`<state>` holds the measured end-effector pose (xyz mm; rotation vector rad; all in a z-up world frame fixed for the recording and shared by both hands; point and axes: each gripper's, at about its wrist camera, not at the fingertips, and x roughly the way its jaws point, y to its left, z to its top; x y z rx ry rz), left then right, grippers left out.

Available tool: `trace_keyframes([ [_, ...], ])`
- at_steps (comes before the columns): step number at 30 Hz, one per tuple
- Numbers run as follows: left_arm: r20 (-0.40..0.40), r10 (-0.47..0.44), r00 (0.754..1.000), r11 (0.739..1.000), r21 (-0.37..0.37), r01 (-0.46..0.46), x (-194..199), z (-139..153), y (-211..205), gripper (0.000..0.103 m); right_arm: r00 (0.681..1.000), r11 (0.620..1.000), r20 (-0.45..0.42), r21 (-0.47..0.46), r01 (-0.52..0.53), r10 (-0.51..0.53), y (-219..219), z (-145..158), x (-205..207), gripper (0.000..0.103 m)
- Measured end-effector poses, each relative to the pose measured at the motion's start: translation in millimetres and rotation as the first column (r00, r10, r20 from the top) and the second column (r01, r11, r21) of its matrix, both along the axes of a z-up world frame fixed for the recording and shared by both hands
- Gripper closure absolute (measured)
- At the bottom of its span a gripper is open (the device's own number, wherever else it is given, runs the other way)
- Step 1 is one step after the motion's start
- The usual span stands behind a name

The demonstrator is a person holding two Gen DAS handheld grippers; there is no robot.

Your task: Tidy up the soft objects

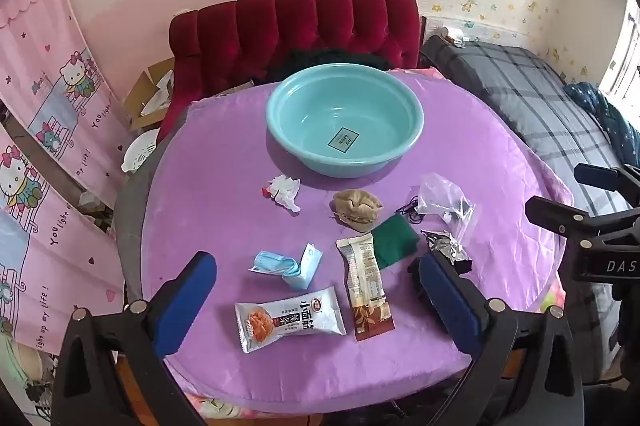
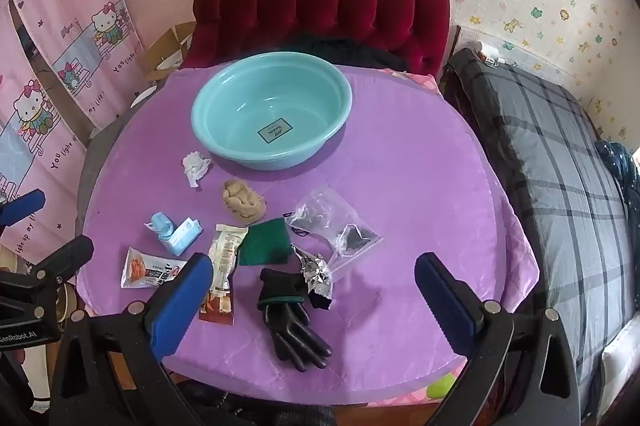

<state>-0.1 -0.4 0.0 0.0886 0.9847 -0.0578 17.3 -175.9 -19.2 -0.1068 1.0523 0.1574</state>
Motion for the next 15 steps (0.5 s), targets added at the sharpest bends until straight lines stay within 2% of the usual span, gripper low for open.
trace_keyframes([
  [1,-0.006,-0.003,1.000,1.000,-0.016,0.003,0.3,-0.2,0.7,0.000,1.000,1.000,0.007,-0.005,0.002,-0.002,0.3,0.1,-0.1,0.000],
  [9,-0.006,-0.017,1.000,1.000,-0.001,0.017,8.9,0.2,6.1,0.000,1.000,1.000,0.005,-0.006,0.002,-0.002,-1.0,-0.4,3.8,0.000],
  [15,0.002,0.006,1.000,1.000,0.003,-0.006,5.8,3.5,0.8,0.000,1.000,1.000,-0.003,-0.013,-0.005,0.005,1.7,-0.1,5.7,0.000],
])
